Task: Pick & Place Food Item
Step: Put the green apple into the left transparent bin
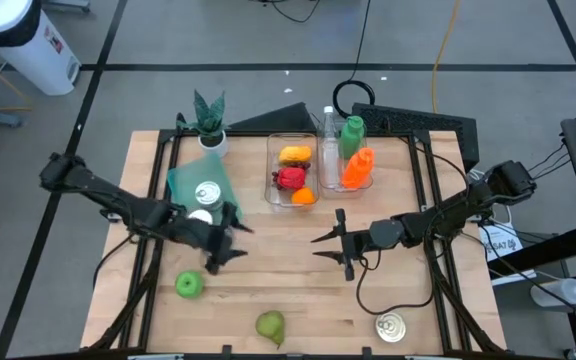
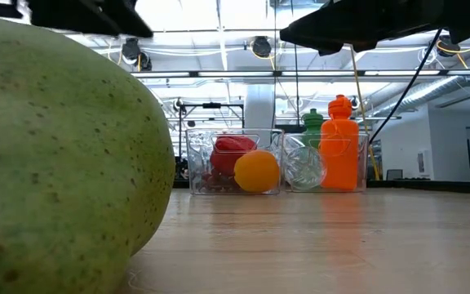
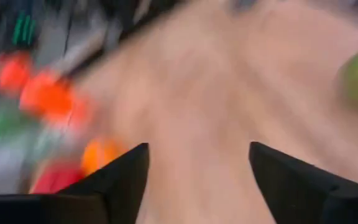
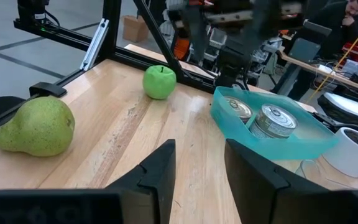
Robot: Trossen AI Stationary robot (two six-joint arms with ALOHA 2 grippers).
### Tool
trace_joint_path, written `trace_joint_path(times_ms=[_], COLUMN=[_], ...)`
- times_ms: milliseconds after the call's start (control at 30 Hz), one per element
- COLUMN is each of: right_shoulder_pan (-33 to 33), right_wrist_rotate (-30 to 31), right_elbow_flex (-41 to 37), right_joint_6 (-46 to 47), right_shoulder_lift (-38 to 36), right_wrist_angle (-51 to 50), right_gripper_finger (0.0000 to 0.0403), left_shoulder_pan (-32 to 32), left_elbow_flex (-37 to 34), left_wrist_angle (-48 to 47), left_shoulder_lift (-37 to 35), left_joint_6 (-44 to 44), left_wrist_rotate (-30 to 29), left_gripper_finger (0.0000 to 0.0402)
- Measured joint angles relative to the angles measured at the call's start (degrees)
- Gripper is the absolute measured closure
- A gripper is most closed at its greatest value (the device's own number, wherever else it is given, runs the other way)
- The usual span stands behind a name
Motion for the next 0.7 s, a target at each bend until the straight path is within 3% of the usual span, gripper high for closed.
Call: trace_joint_path(times_ms=[67,167,333,467,700], right_shoulder_pan=[0.0,0.0,0.0,0.0,1.1], right_wrist_rotate=[0.0,0.0,0.0,0.0,0.0], right_elbow_flex=[0.0,0.0,0.0,0.0,0.0], right_joint_6=[0.0,0.0,0.0,0.0,0.0], right_shoulder_lift=[0.0,0.0,0.0,0.0,-0.7], right_wrist_angle=[0.0,0.0,0.0,0.0,0.0], right_gripper_finger=[0.0277,0.0277,0.0277,0.0277,0.0277], left_shoulder_pan=[1.5,4.8,11.9,18.4,26.9], left_elbow_flex=[-5.8,-16.1,-30.3,-36.7,-39.4], left_wrist_angle=[11.1,26.5,47.6,52.8,46.8], left_shoulder_lift=[-3.2,-7.8,-16.0,-21.4,-25.9], left_joint_6=[5.1,8.9,3.5,-7.0,-14.3], left_wrist_rotate=[7.1,13.3,15.5,15.6,19.4], left_gripper_finger=[0.0151,0.0209,0.0319,0.0344,0.0352])
